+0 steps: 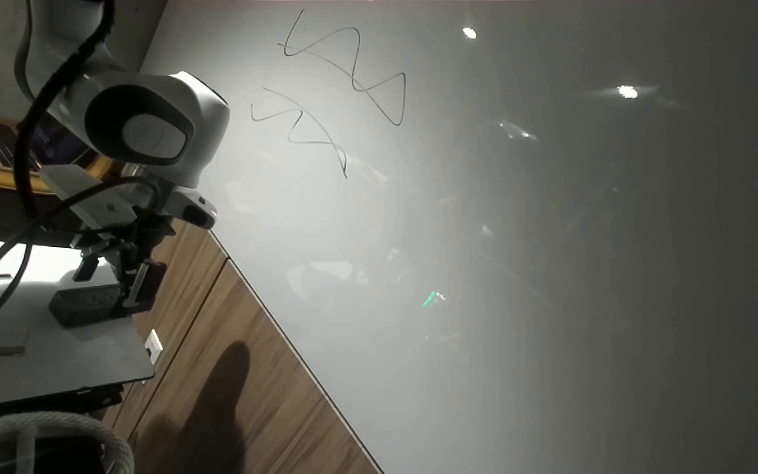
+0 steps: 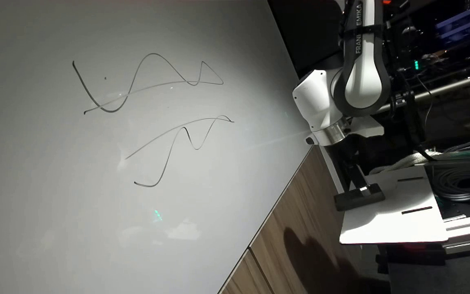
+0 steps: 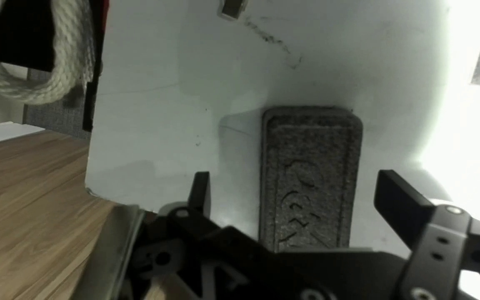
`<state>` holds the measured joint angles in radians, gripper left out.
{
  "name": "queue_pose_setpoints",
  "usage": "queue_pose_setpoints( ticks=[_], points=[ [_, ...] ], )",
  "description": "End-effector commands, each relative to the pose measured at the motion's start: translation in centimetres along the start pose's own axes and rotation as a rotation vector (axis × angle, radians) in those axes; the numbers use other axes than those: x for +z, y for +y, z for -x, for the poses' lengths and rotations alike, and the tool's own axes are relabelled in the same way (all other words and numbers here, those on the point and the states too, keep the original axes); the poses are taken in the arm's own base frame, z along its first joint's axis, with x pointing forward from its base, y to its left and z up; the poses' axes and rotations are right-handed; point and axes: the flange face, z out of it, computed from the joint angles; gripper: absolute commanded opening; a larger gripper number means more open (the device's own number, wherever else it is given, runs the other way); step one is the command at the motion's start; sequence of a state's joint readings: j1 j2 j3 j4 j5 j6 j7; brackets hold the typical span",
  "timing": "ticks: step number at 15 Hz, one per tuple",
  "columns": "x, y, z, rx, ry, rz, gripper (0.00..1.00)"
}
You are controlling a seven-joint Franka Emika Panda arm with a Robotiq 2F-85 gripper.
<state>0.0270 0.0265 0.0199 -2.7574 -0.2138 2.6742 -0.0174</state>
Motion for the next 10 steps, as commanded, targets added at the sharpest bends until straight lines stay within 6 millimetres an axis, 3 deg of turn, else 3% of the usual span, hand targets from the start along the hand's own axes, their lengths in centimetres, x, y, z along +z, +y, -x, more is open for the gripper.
queue_pose_setpoints(
  ticks=[1, 10],
  points=[
    [-0.5, 0.1, 0.3, -0.035, -0.028, -0.027, 1.0],
    [0.5, -0.1, 0.6, -0.088, -0.064, -0.044, 1.0]
  ],
)
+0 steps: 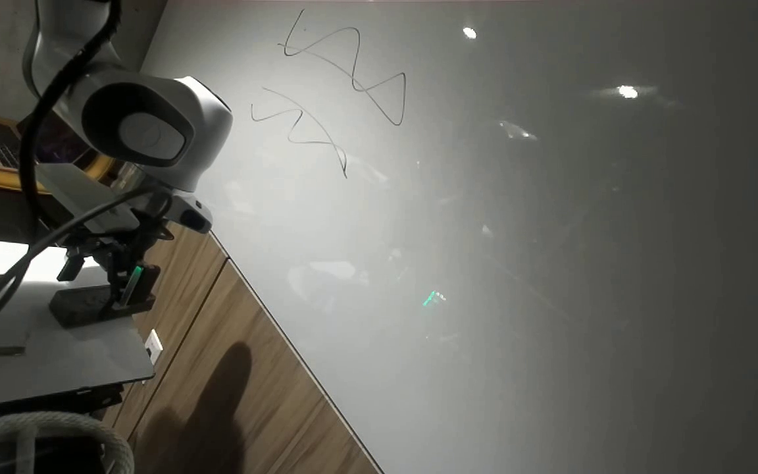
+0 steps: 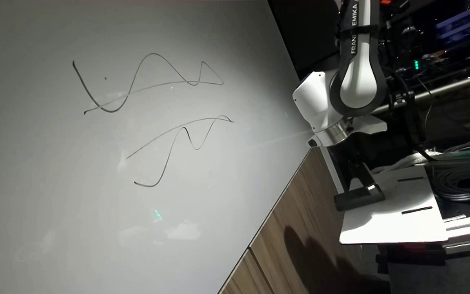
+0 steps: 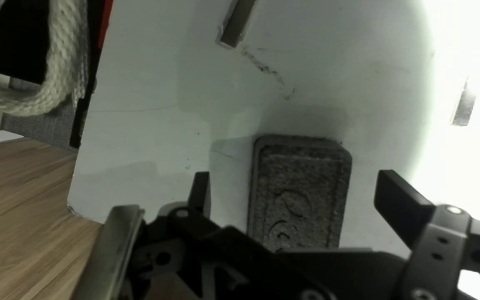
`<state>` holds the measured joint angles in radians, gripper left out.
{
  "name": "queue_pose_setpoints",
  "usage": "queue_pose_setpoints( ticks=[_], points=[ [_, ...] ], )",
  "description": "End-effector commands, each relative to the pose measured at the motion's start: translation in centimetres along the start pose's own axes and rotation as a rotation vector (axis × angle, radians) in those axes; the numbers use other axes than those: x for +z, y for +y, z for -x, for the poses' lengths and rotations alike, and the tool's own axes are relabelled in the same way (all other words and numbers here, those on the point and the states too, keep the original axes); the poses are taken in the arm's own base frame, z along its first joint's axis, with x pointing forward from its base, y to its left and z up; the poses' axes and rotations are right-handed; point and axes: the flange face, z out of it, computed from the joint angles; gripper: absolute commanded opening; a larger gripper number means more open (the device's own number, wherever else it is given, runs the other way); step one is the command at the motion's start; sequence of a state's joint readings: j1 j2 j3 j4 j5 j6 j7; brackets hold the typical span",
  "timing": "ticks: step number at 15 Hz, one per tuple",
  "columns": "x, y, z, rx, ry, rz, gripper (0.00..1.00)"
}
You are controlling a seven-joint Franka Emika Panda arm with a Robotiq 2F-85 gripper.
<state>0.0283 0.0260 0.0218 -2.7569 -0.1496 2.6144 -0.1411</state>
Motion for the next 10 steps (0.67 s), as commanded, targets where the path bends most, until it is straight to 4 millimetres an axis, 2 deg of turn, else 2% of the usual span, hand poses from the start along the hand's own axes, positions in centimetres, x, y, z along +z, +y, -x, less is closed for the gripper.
queue_pose_setpoints(
  ticks=[1, 5, 10],
  points=[
    [0.29, -0.3, -0.02, -0.019, -0.01, -0.007, 1.0],
    [0.83, -0.65, -0.07, -0.021, -0.017, 0.006, 1.0],
    [0.57, -0.78, -0.12, -0.013, -0.015, 0.041, 1.0]
  ],
)
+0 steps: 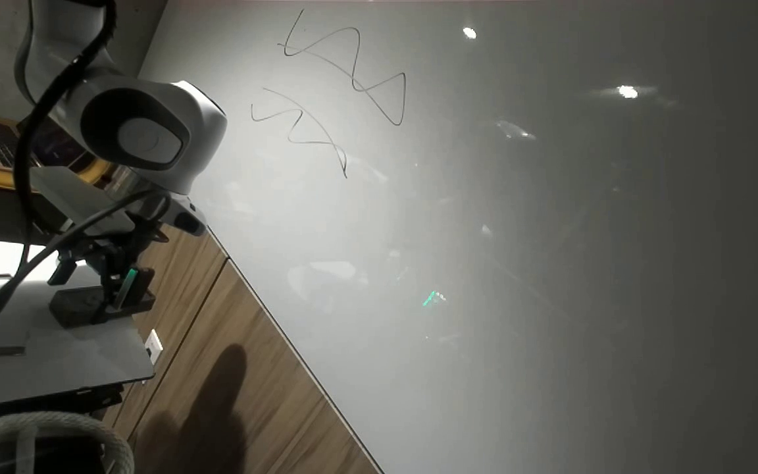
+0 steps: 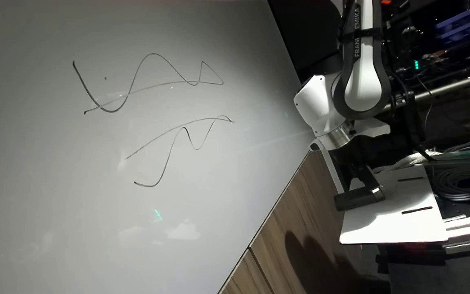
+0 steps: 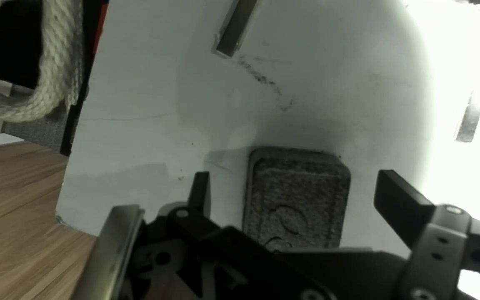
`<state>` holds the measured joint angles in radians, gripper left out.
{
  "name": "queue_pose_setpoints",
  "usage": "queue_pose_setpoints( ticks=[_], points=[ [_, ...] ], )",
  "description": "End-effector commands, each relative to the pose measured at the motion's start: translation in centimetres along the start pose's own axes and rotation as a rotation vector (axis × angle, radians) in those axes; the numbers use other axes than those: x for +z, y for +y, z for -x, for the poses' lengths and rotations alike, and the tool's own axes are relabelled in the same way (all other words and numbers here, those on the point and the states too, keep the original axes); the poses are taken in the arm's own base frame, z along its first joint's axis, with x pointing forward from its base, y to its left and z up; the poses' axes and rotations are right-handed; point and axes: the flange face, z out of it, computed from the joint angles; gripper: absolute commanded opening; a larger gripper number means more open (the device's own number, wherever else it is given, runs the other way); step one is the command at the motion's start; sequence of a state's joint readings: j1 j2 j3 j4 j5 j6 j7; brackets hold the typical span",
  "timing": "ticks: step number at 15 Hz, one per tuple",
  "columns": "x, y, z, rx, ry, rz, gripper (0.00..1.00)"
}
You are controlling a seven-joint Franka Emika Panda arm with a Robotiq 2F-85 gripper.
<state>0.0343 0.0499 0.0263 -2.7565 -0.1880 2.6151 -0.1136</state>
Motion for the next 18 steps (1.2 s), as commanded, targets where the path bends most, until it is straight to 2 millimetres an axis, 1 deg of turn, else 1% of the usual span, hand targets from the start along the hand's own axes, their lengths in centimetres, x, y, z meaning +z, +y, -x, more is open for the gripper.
queue_pose_setpoints(
  ticks=[1, 10, 15, 16, 17, 18],
  points=[
    [-0.3, -0.25, -0.17, 0.006, 0.008, 0.032, 1.0],
    [-0.43, -0.85, -0.73, 0.02, 0.046, 0.035, 1.0],
    [-0.39, -0.83, -0.94, 0.026, 0.065, 0.026, 1.0],
    [-0.37, -0.83, -0.96, 0.027, 0.066, 0.025, 0.77],
    [-0.31, -0.81, -0.95, 0.029, 0.065, 0.024, 0.74],
    [-0.25, -0.8, -0.94, 0.029, 0.064, 0.023, 0.65]
  ],
)
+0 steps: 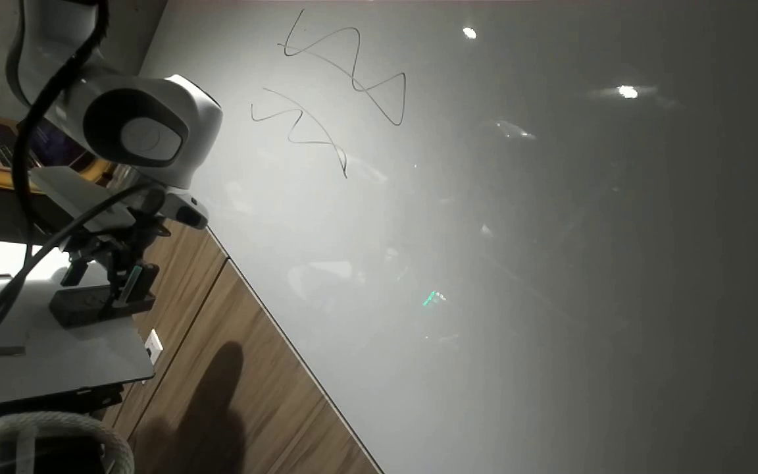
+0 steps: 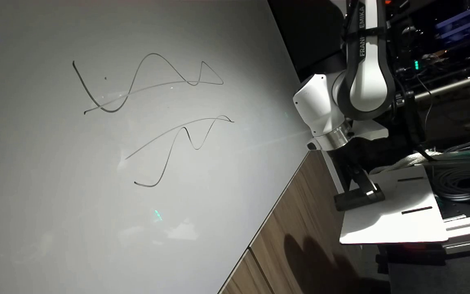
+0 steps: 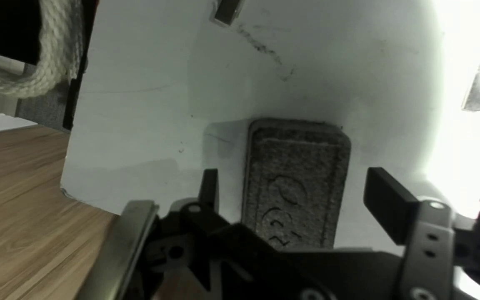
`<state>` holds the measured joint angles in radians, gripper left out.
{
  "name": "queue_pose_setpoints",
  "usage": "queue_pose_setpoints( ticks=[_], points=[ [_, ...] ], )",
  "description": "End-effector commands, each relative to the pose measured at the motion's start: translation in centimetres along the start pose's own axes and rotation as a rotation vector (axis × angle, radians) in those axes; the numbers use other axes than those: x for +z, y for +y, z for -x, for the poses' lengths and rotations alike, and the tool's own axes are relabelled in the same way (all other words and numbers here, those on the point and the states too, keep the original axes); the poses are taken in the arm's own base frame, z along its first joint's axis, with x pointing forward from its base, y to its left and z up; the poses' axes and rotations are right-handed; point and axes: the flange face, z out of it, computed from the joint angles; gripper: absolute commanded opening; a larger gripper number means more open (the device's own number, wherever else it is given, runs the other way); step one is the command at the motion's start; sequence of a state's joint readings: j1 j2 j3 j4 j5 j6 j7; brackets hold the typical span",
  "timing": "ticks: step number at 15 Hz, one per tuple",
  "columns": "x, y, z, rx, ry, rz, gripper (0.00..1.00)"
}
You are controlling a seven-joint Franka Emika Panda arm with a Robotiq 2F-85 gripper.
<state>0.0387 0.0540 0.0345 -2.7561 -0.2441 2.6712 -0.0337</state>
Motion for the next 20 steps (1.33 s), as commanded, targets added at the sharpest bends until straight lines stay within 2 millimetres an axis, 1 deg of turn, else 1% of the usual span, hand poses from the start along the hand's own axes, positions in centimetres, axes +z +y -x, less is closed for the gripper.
queue_pose_setpoints(
  ticks=[1, 3, 5, 8, 11, 14, 15, 17, 18, 19, 20],
  points=[
    [0.2, -0.2, -0.2, 0.012, 0.011, -0.009, 0.58],
    [0.4, -0.2, -0.2, 0.013, 0.009, -0.011, 0.42],
    [0.1, -0.4, -0.2, 0.012, 0.011, -0.008, 0.3],
    [-0.3, -1.0, -0.4, 0.003, 0.013, 0.002, 0.29],
    [-1.7, -2.2, -0.8, -0.01, 0.035, 0.017, 0.29],
    [-4.3, -3.9, -1.6, -0.02, 0.089, 0.037, 0.29],
    [-5.1, -4.5, -0.4, -0.021, 0.112, 0.046, 0.29],
    [-7.8, -5.6, -1.9, -0.025, 0.162, 0.063, 0.29],
    [-9.5, -6.4, -1.9, -0.029, 0.195, 0.077, 0.29],
    [-10.9, -7.3, -1.2, -0.036, 0.229, 0.087, 0.29],
    [-12.0, -8.0, 0.0, -0.04, 0.262, 0.095, 0.29]
  ],
)
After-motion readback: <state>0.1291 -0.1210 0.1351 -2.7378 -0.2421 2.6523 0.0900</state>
